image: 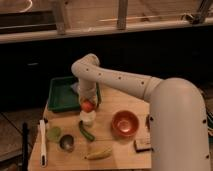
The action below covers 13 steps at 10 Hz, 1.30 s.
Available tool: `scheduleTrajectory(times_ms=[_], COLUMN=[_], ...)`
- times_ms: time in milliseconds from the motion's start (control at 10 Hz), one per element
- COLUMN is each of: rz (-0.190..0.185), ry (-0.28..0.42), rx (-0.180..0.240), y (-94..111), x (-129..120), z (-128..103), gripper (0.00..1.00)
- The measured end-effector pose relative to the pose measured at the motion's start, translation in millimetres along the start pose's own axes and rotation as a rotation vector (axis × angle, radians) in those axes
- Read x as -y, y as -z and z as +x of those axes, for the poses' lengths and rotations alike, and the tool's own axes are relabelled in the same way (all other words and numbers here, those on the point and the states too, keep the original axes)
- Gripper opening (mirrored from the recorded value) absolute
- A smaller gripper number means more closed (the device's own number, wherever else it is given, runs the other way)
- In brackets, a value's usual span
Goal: Place apple in paper cup
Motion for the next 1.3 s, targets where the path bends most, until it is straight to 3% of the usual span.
scheduleTrajectory(times_ms=[200,400,800,1100,1300], rz=[0.0,0.0,0.0,-0.001,-0.003], ry=[0.001,0.001,0.002,0.003,0.003], rx=[0.005,0.008,0.016,0.021,0.022], y=[0.5,0.7,1.3,1.6,1.7], x=[-0.3,-0.9,-1.6,-1.9,-2.5], z=[0.1,0.6,1.0,1.5,1.7], gripper=[0.35,0.42,0.42,0.36,0.43])
